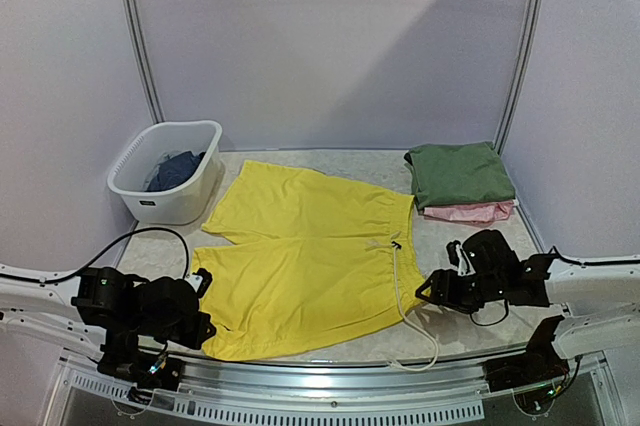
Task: Fold and stack the mixed laundry pile
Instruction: Flatten out the crumpled shorts at the center of the board, then pick up the flattened shorts from the center of the board.
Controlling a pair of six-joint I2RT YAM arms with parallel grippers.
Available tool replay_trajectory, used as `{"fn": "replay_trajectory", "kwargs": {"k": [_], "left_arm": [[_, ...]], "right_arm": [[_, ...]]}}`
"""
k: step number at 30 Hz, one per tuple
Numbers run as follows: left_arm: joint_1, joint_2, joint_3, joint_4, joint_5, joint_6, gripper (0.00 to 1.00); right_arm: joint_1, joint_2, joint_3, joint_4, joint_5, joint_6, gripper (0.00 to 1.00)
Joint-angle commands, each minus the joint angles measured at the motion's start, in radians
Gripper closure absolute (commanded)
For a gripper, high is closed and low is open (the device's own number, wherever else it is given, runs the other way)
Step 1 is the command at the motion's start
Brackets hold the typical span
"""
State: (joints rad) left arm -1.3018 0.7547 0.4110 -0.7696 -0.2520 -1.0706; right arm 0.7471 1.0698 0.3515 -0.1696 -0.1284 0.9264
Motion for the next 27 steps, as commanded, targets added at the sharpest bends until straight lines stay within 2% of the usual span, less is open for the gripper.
{"fn": "replay_trajectory", "kwargs": {"k": [1, 3, 6, 13, 15, 18, 22, 26, 27], "left_arm": [[-0.016, -0.008, -0.03, 0.01, -0.026, 0.008, 1.0], [-0.016, -0.019, -0.032, 0.004, -0.03, 0.006, 1.0], [-0.015, -0.039, -0.033, -0.012, -0.036, 0.006, 1.0], [-0.015, -0.071, -0.034, -0.044, -0.048, 0.013, 1.0], [-0.014, -0.079, -0.032, -0.054, -0.058, 0.016, 1.0], [-0.014, -0.089, -0.033, -0.05, -0.068, 0.022, 1.0], [-0.014, -0.088, -0.03, -0.042, -0.071, 0.03, 1.0], [-0.014, -0.08, -0.013, -0.048, -0.063, 0.035, 1.0], [-0.014, -0.078, -0.008, -0.046, -0.056, 0.036, 1.0]], "right_arm": [[0.007, 0.069, 0.0, 0.158, -0.097, -0.003, 0.28], [0.007, 0.086, 0.003, 0.16, -0.096, -0.002, 0.31], [0.007, 0.105, 0.009, 0.16, -0.066, -0.002, 0.42], [0.007, 0.14, 0.009, 0.133, 0.028, 0.023, 0.44], [0.006, 0.143, 0.005, 0.144, 0.044, 0.034, 0.48], [0.007, 0.15, -0.004, 0.16, 0.056, 0.041, 0.58], [0.006, 0.154, 0.001, 0.146, 0.058, 0.027, 0.8], [0.008, 0.079, 0.017, 0.02, 0.075, 0.008, 0.99], [0.007, 0.054, 0.02, -0.026, 0.083, 0.003, 1.0]]}}
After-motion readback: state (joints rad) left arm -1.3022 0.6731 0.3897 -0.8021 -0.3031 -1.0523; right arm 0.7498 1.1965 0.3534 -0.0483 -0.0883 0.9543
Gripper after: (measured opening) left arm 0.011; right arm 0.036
